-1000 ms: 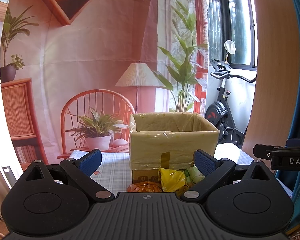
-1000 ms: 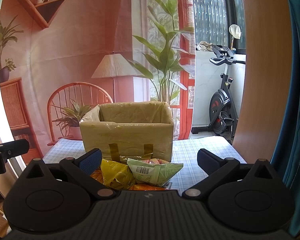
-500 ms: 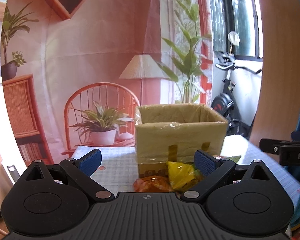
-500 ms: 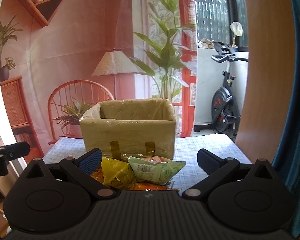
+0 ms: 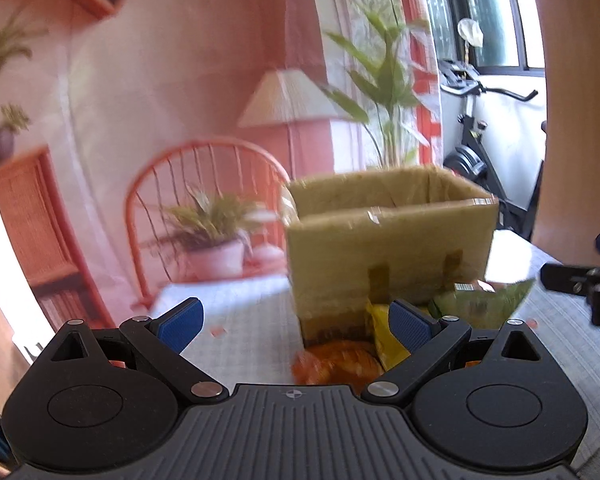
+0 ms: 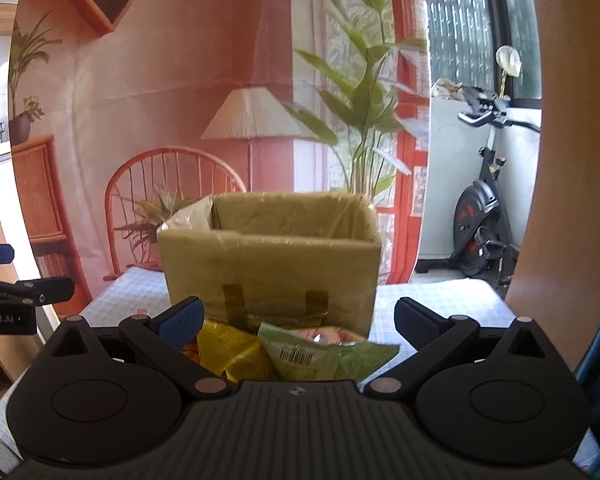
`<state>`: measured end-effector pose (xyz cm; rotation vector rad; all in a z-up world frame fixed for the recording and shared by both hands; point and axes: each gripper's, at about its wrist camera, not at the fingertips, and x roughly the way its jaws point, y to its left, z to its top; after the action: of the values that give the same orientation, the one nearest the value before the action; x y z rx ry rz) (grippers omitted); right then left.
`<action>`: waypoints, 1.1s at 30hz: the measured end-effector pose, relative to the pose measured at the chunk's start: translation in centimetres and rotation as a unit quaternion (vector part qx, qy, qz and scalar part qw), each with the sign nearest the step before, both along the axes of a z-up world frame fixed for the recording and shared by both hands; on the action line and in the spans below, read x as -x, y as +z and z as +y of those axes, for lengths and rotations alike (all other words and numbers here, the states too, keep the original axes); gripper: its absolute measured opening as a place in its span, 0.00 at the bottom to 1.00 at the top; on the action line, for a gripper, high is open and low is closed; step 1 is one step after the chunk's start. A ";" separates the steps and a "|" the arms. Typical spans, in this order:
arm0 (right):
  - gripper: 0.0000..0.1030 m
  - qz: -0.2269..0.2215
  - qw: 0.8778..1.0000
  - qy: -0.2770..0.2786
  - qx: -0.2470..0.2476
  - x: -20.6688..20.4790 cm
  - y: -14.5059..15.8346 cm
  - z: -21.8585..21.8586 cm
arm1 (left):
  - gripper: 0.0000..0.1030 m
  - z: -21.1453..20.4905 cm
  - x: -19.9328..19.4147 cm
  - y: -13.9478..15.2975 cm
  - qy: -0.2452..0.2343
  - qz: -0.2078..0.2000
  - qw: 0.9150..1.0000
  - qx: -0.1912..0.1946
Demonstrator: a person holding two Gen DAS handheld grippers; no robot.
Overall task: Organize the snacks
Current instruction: 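Lower the left tool onto the green chip bag and close on it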
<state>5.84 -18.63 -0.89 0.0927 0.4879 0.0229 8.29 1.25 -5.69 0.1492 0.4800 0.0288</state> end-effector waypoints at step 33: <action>0.98 0.113 0.993 0.008 -0.027 -1.9 -10.4 -1.1 | 0.91 2.2 -6.0 -15.0 0.008 0.253 0.911 0.325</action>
<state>7.69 -19.71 -11.29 0.1450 0.7144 0.0405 14.31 3.42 -20.69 -0.5184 0.9839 -0.1592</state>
